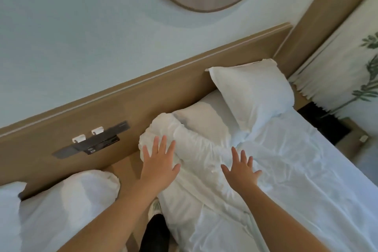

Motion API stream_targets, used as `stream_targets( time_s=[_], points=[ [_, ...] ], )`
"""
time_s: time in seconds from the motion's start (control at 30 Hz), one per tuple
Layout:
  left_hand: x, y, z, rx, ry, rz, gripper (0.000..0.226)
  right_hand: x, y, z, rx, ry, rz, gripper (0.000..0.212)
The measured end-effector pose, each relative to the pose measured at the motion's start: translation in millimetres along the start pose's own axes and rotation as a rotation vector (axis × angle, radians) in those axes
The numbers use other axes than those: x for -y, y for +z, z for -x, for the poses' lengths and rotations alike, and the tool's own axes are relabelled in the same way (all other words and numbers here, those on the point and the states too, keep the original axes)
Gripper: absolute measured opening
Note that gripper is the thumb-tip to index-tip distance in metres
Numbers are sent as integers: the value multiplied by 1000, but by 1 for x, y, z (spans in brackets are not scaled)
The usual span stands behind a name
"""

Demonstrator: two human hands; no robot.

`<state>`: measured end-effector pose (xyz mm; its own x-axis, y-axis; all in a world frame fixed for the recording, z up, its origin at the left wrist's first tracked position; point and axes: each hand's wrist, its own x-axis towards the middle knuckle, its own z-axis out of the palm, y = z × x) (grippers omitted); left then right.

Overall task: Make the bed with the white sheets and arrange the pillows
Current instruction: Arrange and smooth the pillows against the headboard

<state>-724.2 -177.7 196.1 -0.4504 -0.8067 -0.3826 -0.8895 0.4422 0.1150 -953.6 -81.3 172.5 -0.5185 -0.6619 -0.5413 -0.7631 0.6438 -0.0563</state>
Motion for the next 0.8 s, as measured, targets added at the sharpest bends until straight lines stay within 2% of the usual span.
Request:
stream_targets(
  time_s=[0.2,0.33,0.47,0.6,0.7,0.73,0.8],
  points=[
    [-28,15,-169,81,253,-170,75,-6,-8,-118,-67,183,-139,97],
    [-34,69,-282,141,377,-273,79,-11,21,-215,-140,275,-177,110],
    [-25,148,-355,241,435,-367,93,-16,57,-296,-231,363,-188,118],
    [-9,215,-387,310,393,-355,108,-25,84,-352,-330,404,-185,120],
    [-1,249,-395,302,374,-341,110,-33,88,-383,-405,411,-181,110],
    [1,257,-395,300,371,-341,110,-36,86,-392,-446,404,-192,100],
    [5,266,-394,306,367,-347,109,-43,77,-398,-530,384,-203,60]
  ],
)
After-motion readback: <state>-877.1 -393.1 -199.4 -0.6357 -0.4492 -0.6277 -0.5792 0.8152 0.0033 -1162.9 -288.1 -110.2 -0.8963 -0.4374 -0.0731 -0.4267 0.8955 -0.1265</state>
